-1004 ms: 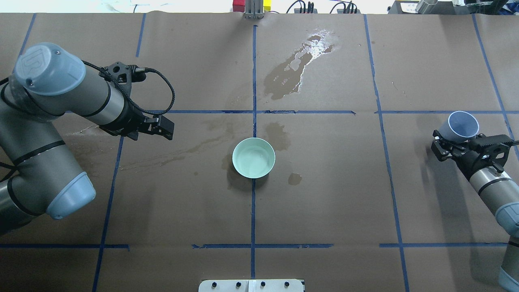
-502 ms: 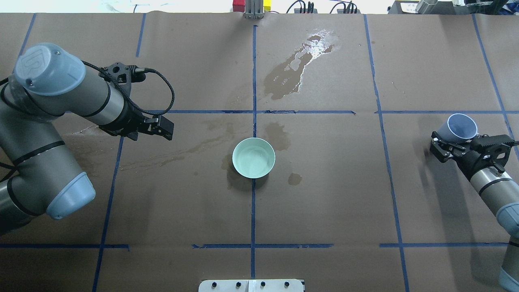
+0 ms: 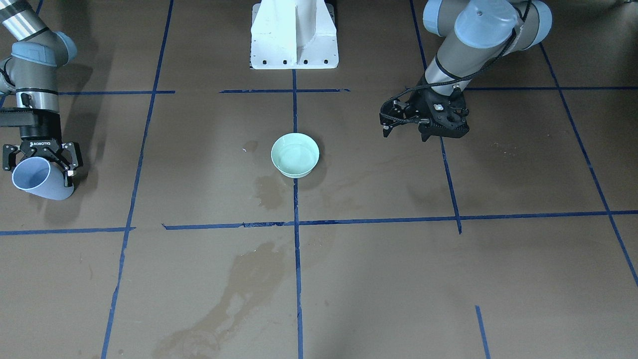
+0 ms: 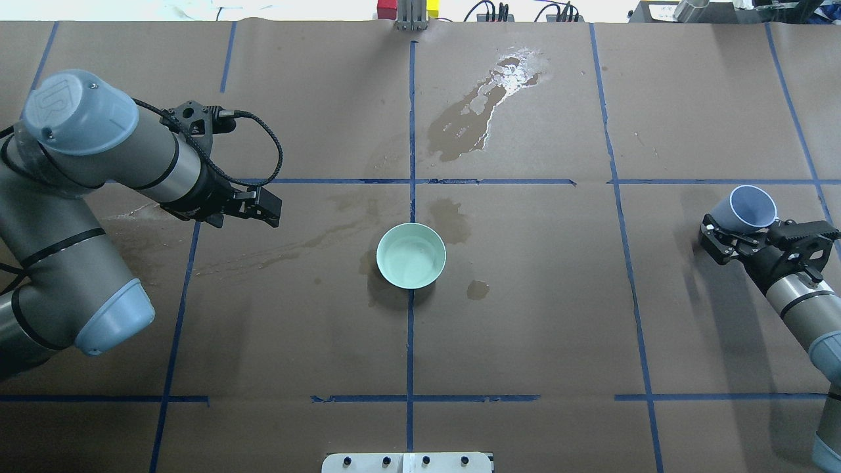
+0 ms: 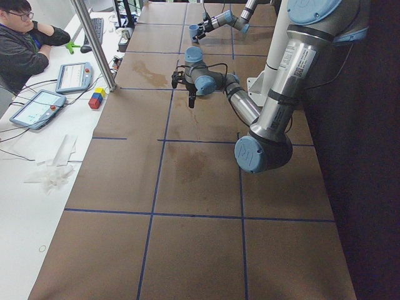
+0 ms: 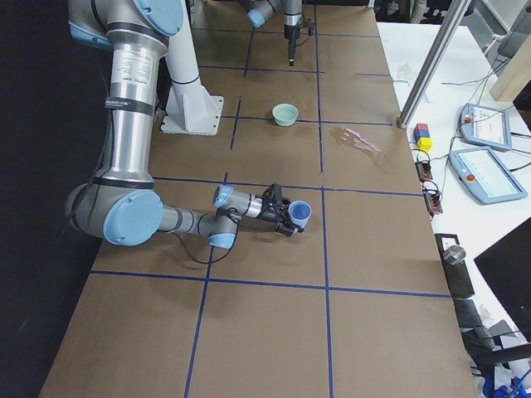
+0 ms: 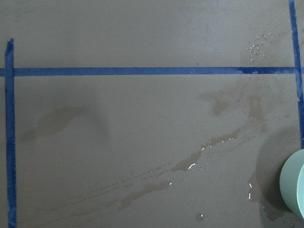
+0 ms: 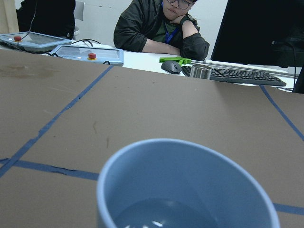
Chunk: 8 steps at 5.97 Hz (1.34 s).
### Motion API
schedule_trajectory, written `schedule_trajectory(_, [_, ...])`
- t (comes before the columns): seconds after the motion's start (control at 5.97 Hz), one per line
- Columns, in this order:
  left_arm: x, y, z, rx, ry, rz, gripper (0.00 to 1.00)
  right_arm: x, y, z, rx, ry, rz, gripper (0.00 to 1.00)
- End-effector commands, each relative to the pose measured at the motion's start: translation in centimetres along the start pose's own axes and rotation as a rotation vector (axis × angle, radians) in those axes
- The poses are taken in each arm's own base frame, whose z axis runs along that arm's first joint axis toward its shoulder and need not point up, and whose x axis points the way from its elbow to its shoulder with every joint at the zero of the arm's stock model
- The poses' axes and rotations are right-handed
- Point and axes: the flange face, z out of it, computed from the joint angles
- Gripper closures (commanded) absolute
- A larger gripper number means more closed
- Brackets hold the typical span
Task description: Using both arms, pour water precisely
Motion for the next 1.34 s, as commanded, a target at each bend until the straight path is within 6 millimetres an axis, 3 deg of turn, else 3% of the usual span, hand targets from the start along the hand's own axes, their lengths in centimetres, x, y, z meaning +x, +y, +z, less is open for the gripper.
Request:
schedule_trajectory(0.0, [-0.1,0.0,-0.1,0.000,0.000,0.001,0.00,0.1,0.0,-0.5,0.012,-0.025,0.023,0.00])
schedule_trajectory(0.33, [-0.1,0.0,-0.1,0.000,0.000,0.001,0.00,-0.7,0.8,-1.7,0.006,-0.081,0.043,0.00])
schedule_trajectory(0.84, [-0.1,0.0,-0.2,0.002,0.001,-0.001,0.00,3.9,2.8,-6.1,-0.027,-0.148,0.049,0.00])
schedule_trajectory(1.17, [0.0,0.0,-0.4,0.004,0.004,0.001,0.00,7.1,3.0,-8.5,-0.043,-0.180,0.061,0.00])
